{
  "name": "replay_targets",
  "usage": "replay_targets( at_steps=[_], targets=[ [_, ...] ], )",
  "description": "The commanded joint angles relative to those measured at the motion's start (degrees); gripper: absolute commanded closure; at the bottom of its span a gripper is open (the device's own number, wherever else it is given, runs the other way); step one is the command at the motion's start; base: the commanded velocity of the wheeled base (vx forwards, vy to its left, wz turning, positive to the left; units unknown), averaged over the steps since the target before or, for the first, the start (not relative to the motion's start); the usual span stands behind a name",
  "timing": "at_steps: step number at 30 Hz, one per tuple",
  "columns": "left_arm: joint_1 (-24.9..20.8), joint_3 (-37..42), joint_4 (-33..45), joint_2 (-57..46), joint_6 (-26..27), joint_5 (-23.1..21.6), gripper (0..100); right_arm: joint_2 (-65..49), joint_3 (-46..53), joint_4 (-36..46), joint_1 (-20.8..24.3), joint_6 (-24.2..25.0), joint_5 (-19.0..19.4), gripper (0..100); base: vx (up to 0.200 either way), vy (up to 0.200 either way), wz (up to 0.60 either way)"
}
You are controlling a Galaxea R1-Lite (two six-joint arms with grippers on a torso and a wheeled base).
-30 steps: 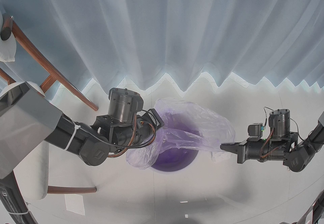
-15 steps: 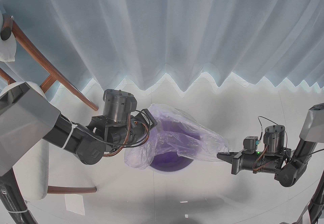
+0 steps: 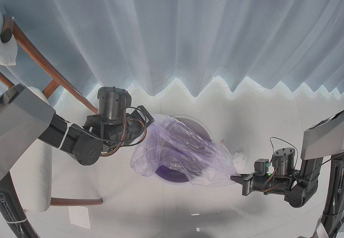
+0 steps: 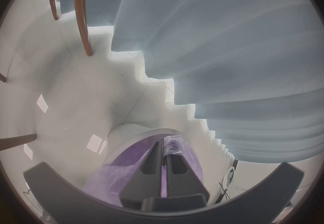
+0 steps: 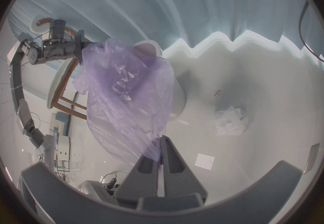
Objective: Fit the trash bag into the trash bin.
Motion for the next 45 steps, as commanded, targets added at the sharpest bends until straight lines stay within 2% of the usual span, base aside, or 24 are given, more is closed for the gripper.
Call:
replay_targets(
  at_steps=[1, 3, 4, 8, 10, 14, 16, 20, 36, 42, 43, 45],
  targets=[
    [-0.89, 0.00, -0.16, 0.02, 0.09, 1.02, 100, 2.35, -1.35, -0.17, 0.18, -0.46, -2.14, 100, 0.000, 0.000, 0.00],
    [-2.21, 0.09, -0.16, -0.07, 0.09, 1.11, 100, 2.88, -2.31, -0.87, 0.27, -0.81, -2.49, 100, 0.000, 0.000, 0.00],
    [-2.21, 0.09, -0.16, -0.07, 0.09, 1.11, 100, 2.88, -2.31, -0.87, 0.27, -0.81, -2.49, 0, 0.000, 0.000, 0.00],
    [-3.00, 0.00, -0.16, -0.42, 0.18, 1.02, 100, 0.95, -0.73, -5.62, 1.68, -0.73, -2.41, 0, 0.000, 0.000, 0.00],
    [-3.00, -0.08, -0.08, -0.51, 0.79, 1.02, 100, -2.66, 4.45, -8.78, 2.56, -0.90, -1.35, 0, 0.000, 0.000, 0.00],
    [-2.92, 0.18, -0.16, -0.68, 3.69, 1.02, 100, -7.05, 7.79, -9.05, 2.64, -2.92, -1.18, 0, 0.000, 0.000, 0.00],
    [-3.09, 0.18, -0.25, -0.86, 4.40, 1.02, 100, -8.63, 6.12, -8.69, 2.64, -4.33, -2.05, 0, 0.000, 0.000, 0.00],
    [-3.62, 0.09, -0.25, -1.83, 4.57, 0.59, 100, -9.78, 1.03, -7.20, 2.73, -6.35, -7.24, 0, 0.000, 0.000, 0.00],
    [-5.46, 3.52, -0.25, -3.94, 6.24, 0.59, 100, -7.05, -12.07, -6.41, 6.69, -3.98, -5.75, 0, 0.000, 0.000, 0.00],
    [-4.76, 3.69, -0.25, -4.38, 7.12, 0.50, 100, -4.86, -16.82, -2.72, 6.77, -3.71, -5.66, 0, 0.000, 0.000, 0.00],
    [-4.76, 3.69, -0.16, -4.38, 7.12, 0.50, 100, -4.77, -17.25, -2.63, 6.77, -3.54, -5.66, 100, 0.000, 0.000, 0.00],
    [-4.67, 3.69, -0.08, -4.29, 7.12, 0.32, 100, -4.50, -19.72, -0.70, 6.77, -1.43, -5.48, 100, 0.000, 0.000, 0.00]
  ],
)
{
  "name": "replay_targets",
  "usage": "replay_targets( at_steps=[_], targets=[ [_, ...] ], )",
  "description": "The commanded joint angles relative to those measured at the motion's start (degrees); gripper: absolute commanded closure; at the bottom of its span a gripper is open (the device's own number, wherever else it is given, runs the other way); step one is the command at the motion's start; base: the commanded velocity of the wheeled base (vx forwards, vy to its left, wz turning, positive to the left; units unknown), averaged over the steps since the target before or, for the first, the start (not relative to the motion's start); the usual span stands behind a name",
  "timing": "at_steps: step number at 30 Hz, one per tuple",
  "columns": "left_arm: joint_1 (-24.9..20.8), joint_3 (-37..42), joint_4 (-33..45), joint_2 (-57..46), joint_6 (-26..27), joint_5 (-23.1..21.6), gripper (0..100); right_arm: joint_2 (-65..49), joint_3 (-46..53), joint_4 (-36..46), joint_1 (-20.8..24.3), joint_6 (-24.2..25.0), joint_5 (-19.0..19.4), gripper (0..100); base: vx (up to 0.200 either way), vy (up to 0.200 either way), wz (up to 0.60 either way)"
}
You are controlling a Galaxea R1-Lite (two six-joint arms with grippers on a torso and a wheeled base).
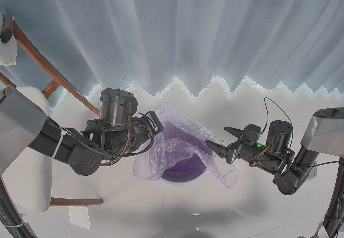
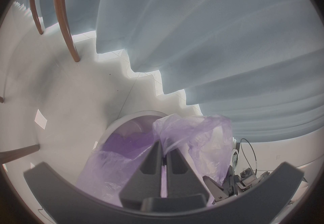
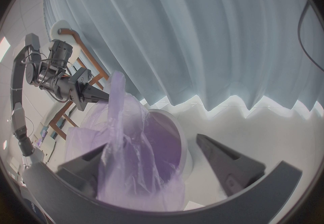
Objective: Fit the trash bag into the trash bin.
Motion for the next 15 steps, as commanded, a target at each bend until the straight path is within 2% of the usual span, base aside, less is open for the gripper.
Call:
replay_targets(
  at_steps=[1, 6, 8, 9, 10, 15],
  targets=[
    [0.25, 0.04, 0.11, -0.22, 0.01, -0.15, 100, 1.43, -3.37, 1.69, 0.13, 1.67, 0.19, 100, 0.000, 0.000, 0.00],
    [1.39, -0.67, 0.37, 0.57, 3.00, -0.86, 100, 1.26, -10.58, 10.22, -0.40, 4.57, 0.19, 100, 0.000, 0.000, 0.00],
    [2.62, -0.93, 0.63, 1.28, 4.85, -4.11, 100, 1.87, -15.06, 13.56, -1.10, 4.83, 0.19, 100, 0.000, 0.000, 0.00],
    [2.62, -0.93, 0.63, 1.28, 4.85, -4.11, 100, 1.87, -15.06, 13.56, -1.10, 4.83, 0.19, 100, 0.000, 0.000, 0.00],
    [4.38, -1.72, 1.16, 1.37, 5.90, -7.01, 100, 2.66, -18.75, 16.72, -1.72, 4.92, 0.19, 100, 0.000, 0.000, 0.00],
    [6.76, -6.47, 6.08, 3.65, 6.17, -7.89, 100, 4.51, -26.04, 22.79, -2.15, 6.06, 0.19, 100, 0.000, 0.000, 0.00]
  ],
)
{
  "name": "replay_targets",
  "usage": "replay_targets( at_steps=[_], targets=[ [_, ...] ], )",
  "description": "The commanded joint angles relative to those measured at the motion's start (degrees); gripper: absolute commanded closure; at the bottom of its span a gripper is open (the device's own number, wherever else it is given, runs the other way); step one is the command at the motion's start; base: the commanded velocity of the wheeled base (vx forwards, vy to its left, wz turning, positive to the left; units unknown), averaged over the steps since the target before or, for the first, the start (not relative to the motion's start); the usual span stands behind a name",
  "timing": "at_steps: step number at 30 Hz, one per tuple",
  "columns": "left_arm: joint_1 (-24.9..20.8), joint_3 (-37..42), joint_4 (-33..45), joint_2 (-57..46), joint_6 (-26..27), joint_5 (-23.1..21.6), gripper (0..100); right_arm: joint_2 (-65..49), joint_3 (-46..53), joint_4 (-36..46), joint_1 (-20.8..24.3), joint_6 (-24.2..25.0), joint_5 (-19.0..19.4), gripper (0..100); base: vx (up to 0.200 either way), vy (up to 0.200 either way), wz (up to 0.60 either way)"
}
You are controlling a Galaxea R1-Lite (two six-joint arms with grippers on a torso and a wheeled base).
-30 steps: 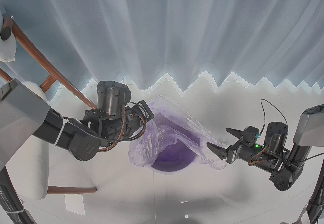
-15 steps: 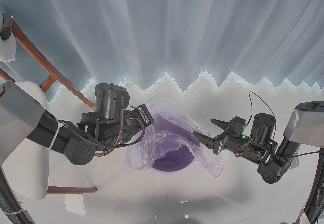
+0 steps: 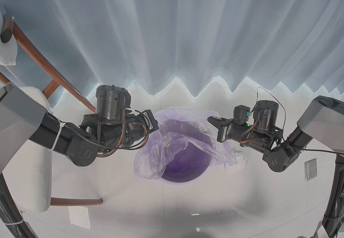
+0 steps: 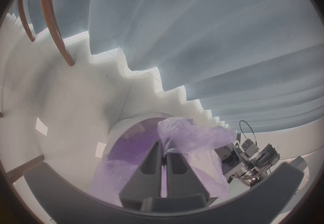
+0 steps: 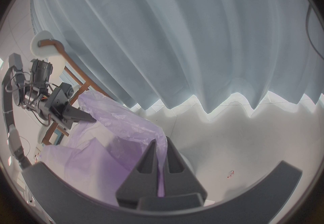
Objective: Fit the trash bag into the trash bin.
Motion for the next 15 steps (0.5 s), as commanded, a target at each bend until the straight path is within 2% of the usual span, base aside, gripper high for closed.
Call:
replay_targets(
  at_steps=[1, 5, 12, 15],
  targets=[
    [3.59, -5.15, 4.55, 2.99, 0.99, -1.60, 100, 2.88, -8.27, 5.19, -0.94, 1.40, 0.03, 100, 0.000, 0.000, 0.00],
    [5.70, -8.41, 7.45, 5.19, 0.90, -1.60, 100, 5.95, -11.78, 6.15, -1.11, 1.58, -0.50, 100, 0.000, 0.000, 0.00],
    [7.63, -12.98, 7.71, 9.93, 0.90, -1.25, 100, 10.26, -18.20, 6.86, -2.34, 1.58, -1.64, 100, 0.000, 0.000, 0.00],
    [7.81, -14.47, 8.41, 11.60, 0.72, -1.33, 100, 11.23, -22.51, 11.07, -3.40, 1.58, -2.70, 100, 0.000, 0.000, 0.00]
  ],
)
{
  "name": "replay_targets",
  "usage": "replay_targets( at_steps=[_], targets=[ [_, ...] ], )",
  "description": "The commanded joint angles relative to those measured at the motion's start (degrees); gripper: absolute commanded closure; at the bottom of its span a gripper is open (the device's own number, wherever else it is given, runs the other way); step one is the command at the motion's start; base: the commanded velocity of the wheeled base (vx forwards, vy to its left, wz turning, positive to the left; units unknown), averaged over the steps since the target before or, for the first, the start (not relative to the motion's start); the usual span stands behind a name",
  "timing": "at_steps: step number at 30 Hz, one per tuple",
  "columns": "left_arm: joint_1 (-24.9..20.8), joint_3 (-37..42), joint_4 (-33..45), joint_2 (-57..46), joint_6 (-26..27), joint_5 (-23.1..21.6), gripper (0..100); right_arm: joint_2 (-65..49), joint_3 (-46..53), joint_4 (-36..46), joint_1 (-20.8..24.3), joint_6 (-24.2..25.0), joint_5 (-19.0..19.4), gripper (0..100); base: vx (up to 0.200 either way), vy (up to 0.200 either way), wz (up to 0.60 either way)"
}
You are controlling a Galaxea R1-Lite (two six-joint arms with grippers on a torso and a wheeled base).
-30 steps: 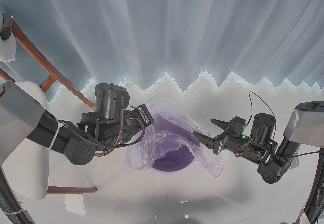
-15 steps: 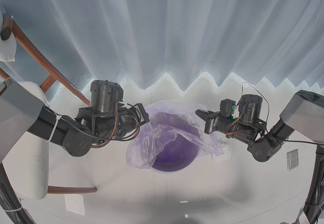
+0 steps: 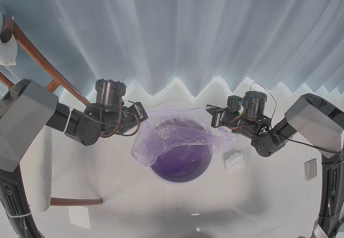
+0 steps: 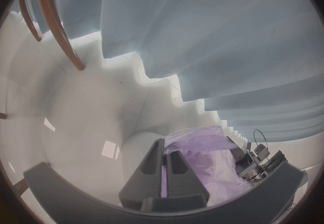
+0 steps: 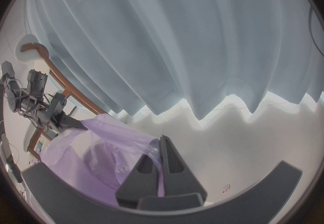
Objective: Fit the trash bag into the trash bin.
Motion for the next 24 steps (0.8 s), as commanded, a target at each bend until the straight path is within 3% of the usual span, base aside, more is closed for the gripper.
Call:
replay_targets(
  at_steps=[1, 3, 4, 8, 10, 13, 19, 24],
  targets=[
    [0.31, -2.04, 0.51, 3.52, -0.27, -0.04, 100, 2.64, -4.78, 3.69, -1.21, 0.02, -0.71, 100, 0.000, 0.000, 0.00],
    [0.05, -1.95, 0.51, 3.17, -0.53, -0.04, 100, 2.29, -4.69, 3.87, -1.29, 0.02, -0.71, 100, 0.000, 0.000, 0.00],
    [-0.13, -1.86, 0.51, 3.08, -0.53, -0.04, 100, 1.85, -4.51, 3.61, -1.47, 0.11, -0.71, 0, 0.000, 0.000, 0.00],
    [-0.48, -1.77, 0.51, 1.94, -0.53, -0.04, 100, -3.43, -2.84, 3.25, -1.56, 4.85, -0.80, 0, 0.000, 0.000, 0.00],
    [-0.39, -1.51, 0.60, 1.06, -0.53, -0.04, 100, -9.75, 0.06, 5.01, -1.56, 11.44, -0.80, 0, 0.000, 0.000, 0.00],
    [-0.22, -0.80, 0.51, 0.88, -0.62, -0.04, 100, -17.93, 5.07, 9.05, -2.26, 15.66, -0.80, 0, 0.000, 0.000, 0.00],
    [-0.30, 0.16, 0.07, -0.79, -0.88, -0.22, 100, -32.87, 20.27, 18.90, -1.38, 20.67, -0.80, 0, 0.000, 0.000, 0.00],
    [-0.57, 0.34, 0.07, -1.84, -1.58, -0.13, 100, -35.51, 28.09, 19.25, 2.31, 20.76, -1.85, 0, 0.000, 0.000, 0.00]
  ],
)
